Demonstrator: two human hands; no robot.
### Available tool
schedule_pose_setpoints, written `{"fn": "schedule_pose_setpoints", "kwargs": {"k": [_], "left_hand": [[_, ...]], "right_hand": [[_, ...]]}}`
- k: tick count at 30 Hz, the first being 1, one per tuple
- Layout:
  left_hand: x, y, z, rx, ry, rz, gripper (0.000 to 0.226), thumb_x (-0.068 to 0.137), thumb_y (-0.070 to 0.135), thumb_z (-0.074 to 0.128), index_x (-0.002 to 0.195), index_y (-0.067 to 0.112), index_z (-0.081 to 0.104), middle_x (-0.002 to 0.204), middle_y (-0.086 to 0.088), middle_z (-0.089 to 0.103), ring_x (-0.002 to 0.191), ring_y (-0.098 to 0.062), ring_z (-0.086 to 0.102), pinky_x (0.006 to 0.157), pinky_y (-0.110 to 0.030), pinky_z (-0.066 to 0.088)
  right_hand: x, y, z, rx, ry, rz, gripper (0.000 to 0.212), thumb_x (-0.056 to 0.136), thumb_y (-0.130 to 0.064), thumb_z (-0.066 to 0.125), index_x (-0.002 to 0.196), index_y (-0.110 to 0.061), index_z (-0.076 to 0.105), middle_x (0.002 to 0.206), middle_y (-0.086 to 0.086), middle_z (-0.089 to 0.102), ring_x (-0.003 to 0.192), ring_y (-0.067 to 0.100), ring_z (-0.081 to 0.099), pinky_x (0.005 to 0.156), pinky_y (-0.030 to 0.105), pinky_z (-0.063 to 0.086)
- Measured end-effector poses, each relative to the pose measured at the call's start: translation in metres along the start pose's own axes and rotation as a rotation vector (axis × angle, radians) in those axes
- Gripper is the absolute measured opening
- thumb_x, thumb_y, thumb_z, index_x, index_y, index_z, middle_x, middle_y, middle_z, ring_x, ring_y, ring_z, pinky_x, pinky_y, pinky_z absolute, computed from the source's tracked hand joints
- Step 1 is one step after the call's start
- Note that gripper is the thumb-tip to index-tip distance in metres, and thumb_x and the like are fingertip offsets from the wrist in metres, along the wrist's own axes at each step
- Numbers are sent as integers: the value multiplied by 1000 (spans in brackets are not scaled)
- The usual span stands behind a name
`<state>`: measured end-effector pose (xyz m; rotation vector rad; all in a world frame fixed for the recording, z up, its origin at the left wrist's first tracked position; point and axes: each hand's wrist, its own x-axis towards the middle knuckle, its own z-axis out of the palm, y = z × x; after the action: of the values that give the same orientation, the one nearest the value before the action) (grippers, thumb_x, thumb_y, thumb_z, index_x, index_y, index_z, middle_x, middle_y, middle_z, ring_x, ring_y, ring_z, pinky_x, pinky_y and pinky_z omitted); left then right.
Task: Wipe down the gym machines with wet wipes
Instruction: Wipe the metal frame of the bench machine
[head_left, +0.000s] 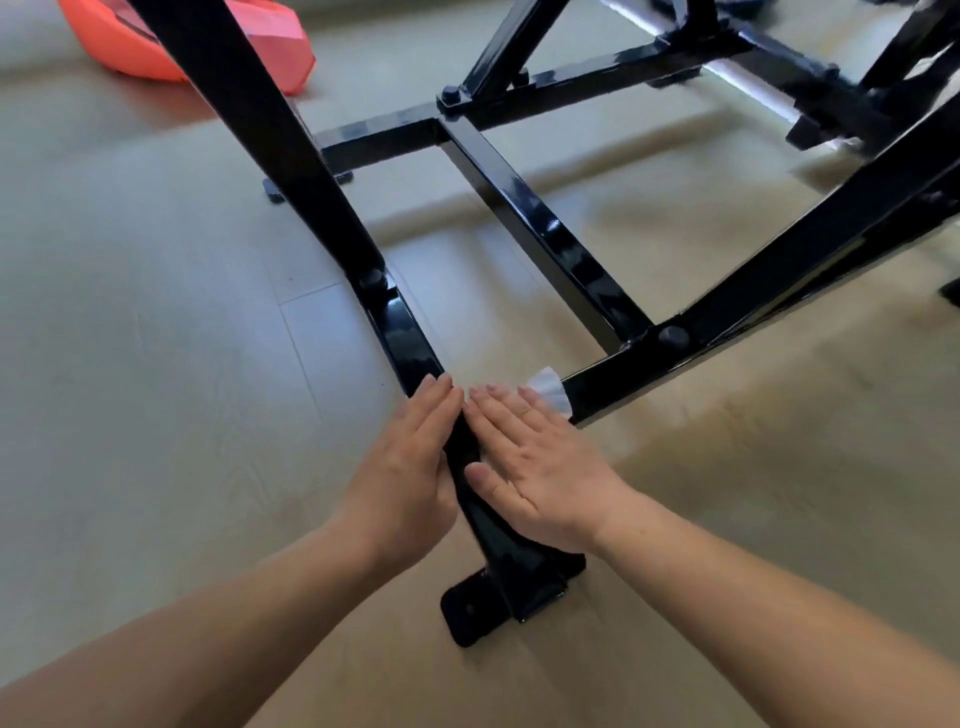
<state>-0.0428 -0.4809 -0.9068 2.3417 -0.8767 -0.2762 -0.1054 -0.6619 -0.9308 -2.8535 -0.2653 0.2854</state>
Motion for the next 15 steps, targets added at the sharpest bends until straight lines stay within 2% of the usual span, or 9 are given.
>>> {"fn": "schedule_pose_setpoints", "kwargs": {"k": [3,7,9,11,13,15], "left_hand": [[-2,4,-1,27,-29,0,69,90,12,37,159,11,30,168,1,20,156,-7,8,124,-19,2],[1,12,-3,97,-68,-50,73,95,1,47,162,14,18,168,7,5,155,-4,-4,125,-21,-3],[4,19,-6,133,-106,-79,78,96,1,49,162,16,11,167,10,-2,154,-4,-9,127,-25,-4],[10,28,-11,181,-167,-113,79,98,5,46,163,18,2,168,9,-8,155,-6,-14,126,-25,-7],[18,34,-17,252,-221,-134,78,100,10,44,163,18,-3,169,6,-12,155,-9,-17,125,-23,-10],[29,37,-23,325,-278,-151,78,102,14,42,163,16,-7,170,2,-14,156,-11,-18,124,-24,-11]], "right_hand": [[6,31,-7,-90,-38,0,81,96,-61,-20,164,-21,-5,173,-3,-6,158,10,-14,128,36,-9],[10,76,-25,-60,-4,360,87,92,-57,-17,165,-14,0,173,6,6,159,19,-1,129,40,-5],[14,77,-21,-67,16,464,88,92,-57,-15,164,-10,1,173,11,7,159,23,-1,129,43,-6],[13,70,-19,-49,26,427,88,92,-56,-13,164,-8,4,173,11,8,159,24,-1,128,44,-7],[7,61,-19,-43,-14,237,87,93,-55,-15,164,-8,4,173,9,6,160,23,-3,128,42,-9],[2,47,-16,-24,-59,54,83,96,-56,-15,164,-9,-2,173,8,-4,159,22,-12,127,42,-11]]}}
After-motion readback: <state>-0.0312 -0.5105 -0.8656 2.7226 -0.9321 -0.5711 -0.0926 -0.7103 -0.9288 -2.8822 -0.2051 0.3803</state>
